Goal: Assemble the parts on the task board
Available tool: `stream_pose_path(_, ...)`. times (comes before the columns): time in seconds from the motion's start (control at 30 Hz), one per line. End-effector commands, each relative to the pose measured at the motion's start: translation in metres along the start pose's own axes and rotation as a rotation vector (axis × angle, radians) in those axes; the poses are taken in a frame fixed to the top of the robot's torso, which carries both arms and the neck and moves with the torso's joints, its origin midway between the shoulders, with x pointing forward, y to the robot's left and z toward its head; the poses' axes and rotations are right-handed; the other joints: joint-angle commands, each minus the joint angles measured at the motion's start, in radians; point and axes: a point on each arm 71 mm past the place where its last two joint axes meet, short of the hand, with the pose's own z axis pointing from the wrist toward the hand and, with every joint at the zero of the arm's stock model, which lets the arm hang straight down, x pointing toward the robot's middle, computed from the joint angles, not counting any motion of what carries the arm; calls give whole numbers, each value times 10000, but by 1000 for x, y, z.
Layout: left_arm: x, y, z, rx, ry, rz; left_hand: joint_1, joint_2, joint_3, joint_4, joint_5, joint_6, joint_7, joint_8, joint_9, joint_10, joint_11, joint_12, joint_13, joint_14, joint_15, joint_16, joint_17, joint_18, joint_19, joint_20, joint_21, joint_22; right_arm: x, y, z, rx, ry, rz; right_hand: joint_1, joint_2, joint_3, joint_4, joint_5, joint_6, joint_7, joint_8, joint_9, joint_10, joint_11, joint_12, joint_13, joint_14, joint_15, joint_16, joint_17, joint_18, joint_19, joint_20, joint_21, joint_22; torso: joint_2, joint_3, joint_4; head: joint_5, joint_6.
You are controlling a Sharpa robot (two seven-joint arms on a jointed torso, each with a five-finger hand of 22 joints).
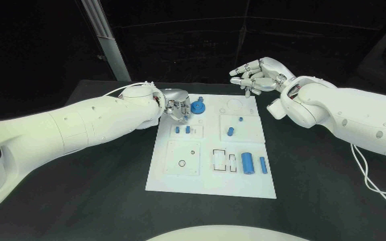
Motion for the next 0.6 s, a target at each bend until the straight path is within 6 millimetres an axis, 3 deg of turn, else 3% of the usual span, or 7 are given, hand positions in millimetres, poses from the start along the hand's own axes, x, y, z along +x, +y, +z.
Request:
stream_pose_path(0.03, 2, -3, 1, 70, 228, -40, -124, -17, -85, 0, 22, -76, -31, -47, -16, 6, 50, 4, 19, 200, -53, -17, -18, -130, 29, -28, 54, 15, 0, 2, 0, -114, 33, 9, 25, 47, -14, -51, 58, -98, -1, 35, 9, -78, 18, 43, -17, 4, 5, -26, 16, 135, 59, 13, -58, -13, 4, 2, -4, -3, -9)
stream_pose_path(0.33, 2, -1, 1, -64, 286, -36, -243, -93, -232, 8, 22, -193, -33, -117, -49, -158, 67, 31, 68, 178, -47, -51, -103, -124, 12, -28, 11, -13, 0, 2, 1, -114, 33, 9, 25, 47, -14, -51, 58, -98, -1, 35, 9, -78, 18, 43, -17, 4, 5, -26, 16, 135, 59, 13, -58, -13, 2, -6, 11, -18, 1)
stream_pose_path(0.6, 2, 0, 1, -199, 199, -36, -402, -255, -479, 16, 23, -671, 91, -375, -186, -821, 235, -91, 53, 129, 80, -110, -243, -116, -42, 54, -106, -99, 0, 2, 1, -117, 36, 10, 25, 47, -14, -51, 58, -98, -1, 35, 9, -78, 18, 43, -17, 4, 5, -26, 16, 135, 59, 13, -58, -13, 0, -6, 5, -12, -9)
